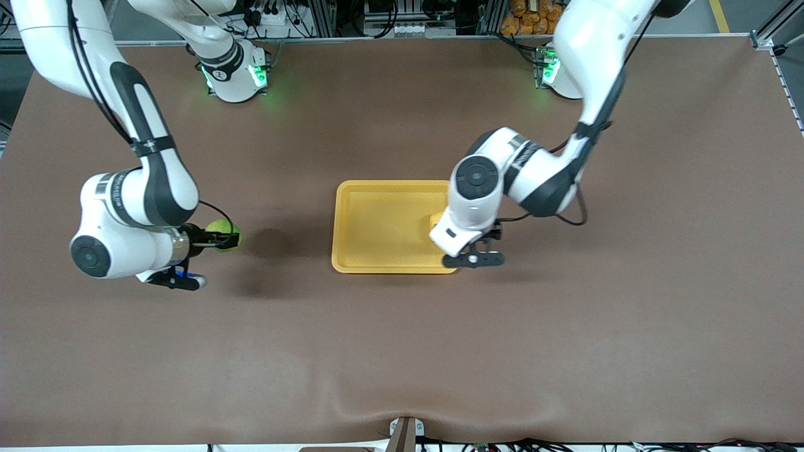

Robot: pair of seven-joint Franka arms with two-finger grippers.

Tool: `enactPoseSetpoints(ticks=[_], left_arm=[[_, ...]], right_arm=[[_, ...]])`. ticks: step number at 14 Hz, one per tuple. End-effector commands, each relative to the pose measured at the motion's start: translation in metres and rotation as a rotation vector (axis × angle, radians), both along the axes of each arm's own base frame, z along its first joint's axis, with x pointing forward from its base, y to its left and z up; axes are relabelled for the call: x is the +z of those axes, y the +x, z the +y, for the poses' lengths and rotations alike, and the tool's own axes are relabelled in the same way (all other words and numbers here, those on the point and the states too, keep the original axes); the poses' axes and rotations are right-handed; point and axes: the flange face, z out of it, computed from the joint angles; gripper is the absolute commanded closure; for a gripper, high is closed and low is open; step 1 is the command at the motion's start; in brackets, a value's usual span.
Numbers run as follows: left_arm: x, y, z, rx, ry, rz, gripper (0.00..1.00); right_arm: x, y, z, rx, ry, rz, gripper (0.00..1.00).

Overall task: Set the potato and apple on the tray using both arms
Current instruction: 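Open the left gripper and lift away while the right gripper carries the apple, then lower the apple onto the tray with the right gripper and release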

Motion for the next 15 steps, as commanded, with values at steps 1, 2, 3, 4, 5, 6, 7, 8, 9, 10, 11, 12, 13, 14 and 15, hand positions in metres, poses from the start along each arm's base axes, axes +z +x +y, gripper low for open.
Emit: enactPoseSetpoints(ticks=[1,2,3,4,5,6,7,8,9,10,11,12,13,14,15], left_arm=[[0.056,0.006,0.046,-0.028,0.035,0.010,0.00],[0.077,0.009,0.063,-0.040,0.043,0.009,0.00],[0.093,0.012,0.081,-0.038,0.047,0.009,0.00],[0.108,0.014,0.098,-0.013,0.054,0.009,0.00],[0.125,0.015,0.114,0.005,0.057,0.000,0.00],[0.138,0.016,0.129,0.011,0.060,-0.003,0.00],[0.152,0.017,0.143,-0.002,0.058,-0.014,0.00],[0.166,0.018,0.161,-0.014,0.060,-0.020,0.00],[0.174,0.019,0.178,-0.027,0.068,-0.005,0.00],[0.188,0.019,0.197,-0.036,0.072,0.002,0.00],[0.198,0.021,0.216,-0.050,0.072,0.021,0.00],[0.211,0.021,0.232,-0.062,0.060,0.040,0.00],[0.218,0.022,0.251,-0.057,0.040,0.067,0.00],[0.230,0.021,0.271,-0.046,0.021,0.077,0.00],[0.243,0.017,0.289,-0.047,0.017,0.070,0.00]], right_arm=[[0.020,-0.001,0.037,-0.057,-0.036,-0.007,1.00],[0.024,-0.002,0.055,-0.077,-0.054,-0.014,1.00],[0.027,-0.003,0.077,-0.084,-0.069,-0.022,1.00],[0.030,-0.006,0.097,-0.092,-0.080,-0.029,1.00],[0.034,-0.007,0.113,-0.110,-0.093,-0.037,1.00],[0.032,-0.008,0.130,-0.125,-0.106,-0.038,1.00],[0.028,-0.009,0.145,-0.138,-0.116,-0.042,1.00],[0.023,-0.011,0.158,-0.150,-0.123,-0.044,1.00],[0.018,-0.013,0.172,-0.176,-0.111,-0.048,1.00],[0.014,-0.016,0.188,-0.191,-0.097,-0.054,1.00],[0.008,-0.018,0.198,-0.207,-0.088,-0.057,1.00],[0.002,-0.021,0.209,-0.221,-0.087,-0.057,1.00],[-0.004,-0.022,0.217,-0.238,-0.091,-0.064,1.00],[-0.009,-0.023,0.224,-0.248,-0.092,-0.069,1.00],[-0.014,-0.025,0.230,-0.256,-0.093,-0.074,1.00]])
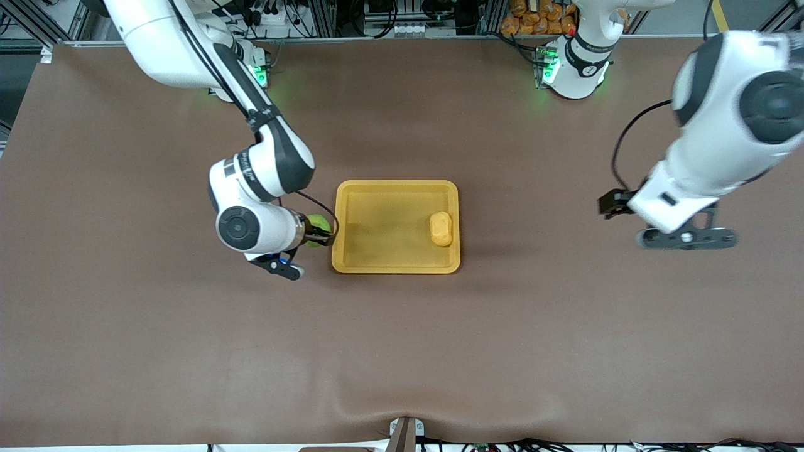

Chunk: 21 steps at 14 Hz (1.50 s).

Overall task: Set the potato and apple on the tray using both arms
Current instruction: 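Lower the apple onto the tray with the right gripper and release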

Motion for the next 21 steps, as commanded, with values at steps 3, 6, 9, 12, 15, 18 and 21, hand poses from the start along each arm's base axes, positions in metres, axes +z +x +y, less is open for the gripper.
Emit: enactPoseSetpoints(ticks=[3,6,9,12,15,18,21], left_arm=[[0.047,-0.017,0.078,-0.053,-0.036,0.016,0.00],[0.062,-0.027,0.097,-0.017,-0.030,0.005,0.00],[0.071,-0.034,0.104,0.006,-0.026,0.006,0.00],[0.079,-0.040,0.106,0.022,-0.024,-0.001,0.00],[0.082,-0.041,0.108,0.024,-0.022,-0.007,0.00],[0.087,-0.045,0.099,0.010,-0.022,-0.015,0.00],[0.095,-0.051,0.082,-0.020,-0.031,-0.027,0.00]], right_arm=[[-0.024,-0.007,0.040,-0.083,0.013,0.002,1.00],[-0.031,-0.014,0.057,-0.103,0.008,-0.008,1.00],[-0.035,-0.022,0.073,-0.114,0.023,-0.002,1.00],[-0.049,-0.024,0.080,-0.137,0.046,-0.006,1.00],[-0.070,-0.031,0.093,-0.158,0.037,-0.014,1.00],[-0.077,-0.031,0.093,-0.163,0.033,-0.011,0.21],[-0.064,-0.023,0.088,-0.155,0.031,-0.020,0.00]])
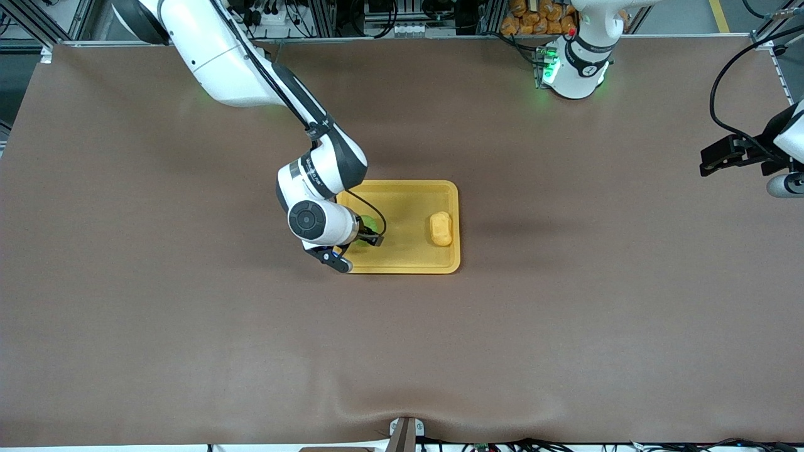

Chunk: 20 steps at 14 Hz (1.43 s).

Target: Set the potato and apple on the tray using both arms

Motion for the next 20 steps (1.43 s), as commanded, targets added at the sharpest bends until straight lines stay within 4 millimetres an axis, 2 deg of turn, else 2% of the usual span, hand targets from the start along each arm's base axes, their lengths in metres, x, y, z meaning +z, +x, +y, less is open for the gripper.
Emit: enactPoseSetpoints(ticks=[1,3,6,8,11,14,17,19,20], left_arm=[[0.012,-0.017,-0.021,-0.026,-0.008,-0.007,0.00],[0.016,-0.027,-0.026,-0.032,-0.003,-0.009,0.00],[0.017,-0.038,-0.024,-0.029,0.001,-0.003,0.00],[0.016,-0.037,-0.023,-0.032,-0.013,0.001,0.00],[0.015,-0.036,-0.024,-0.034,-0.018,0.003,0.00],[0.013,-0.035,-0.032,-0.046,-0.018,0.007,0.00],[0.012,-0.037,-0.031,-0.044,-0.046,0.023,0.00],[0.015,-0.040,-0.031,-0.043,-0.047,0.024,0.00],[0.017,-0.041,-0.031,-0.041,-0.048,0.025,0.00]], right_arm=[[0.018,0.011,0.000,-0.009,-0.003,0.014,0.00],[0.042,0.021,-0.001,0.004,-0.006,0.051,0.00],[0.080,0.043,-0.015,0.002,0.003,0.078,0.00],[0.104,0.060,-0.031,-0.017,0.011,0.064,0.00],[0.149,0.093,-0.074,-0.059,0.037,0.048,0.00],[0.170,0.101,-0.101,-0.070,0.020,0.091,0.00],[0.187,0.113,-0.151,-0.118,0.016,0.133,0.00],[0.218,0.114,-0.183,-0.147,0.014,0.124,0.00],[0.226,0.117,-0.199,-0.166,0.017,0.115,0.00]])
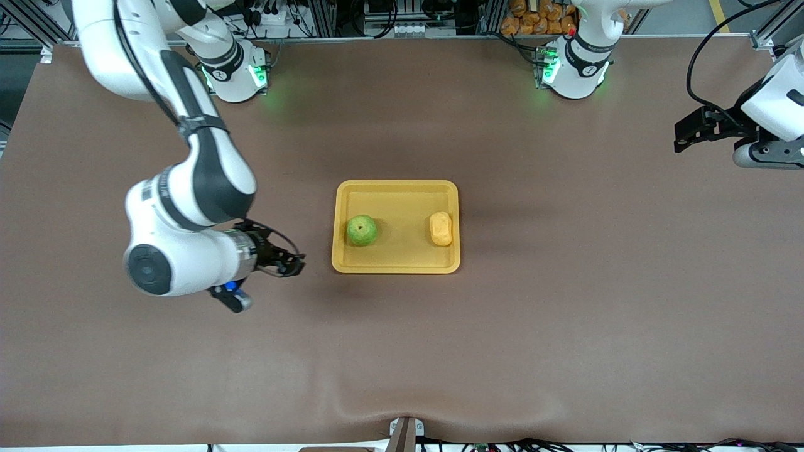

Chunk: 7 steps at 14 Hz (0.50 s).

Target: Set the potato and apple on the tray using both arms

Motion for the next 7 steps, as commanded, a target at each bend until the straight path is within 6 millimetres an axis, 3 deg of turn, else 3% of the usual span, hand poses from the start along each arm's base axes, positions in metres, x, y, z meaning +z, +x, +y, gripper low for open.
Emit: enactPoseSetpoints(ticks=[1,7], left_arm=[[0.007,-0.009,0.001,0.004,-0.017,0.006,0.00],[0.006,-0.007,0.000,0.008,-0.019,0.004,0.00]], right_arm=[[0.045,-0.001,-0.038,-0.031,-0.002,-0.029,0.00],[0.084,-0.007,-0.102,0.167,-0.054,-0.098,0.00]])
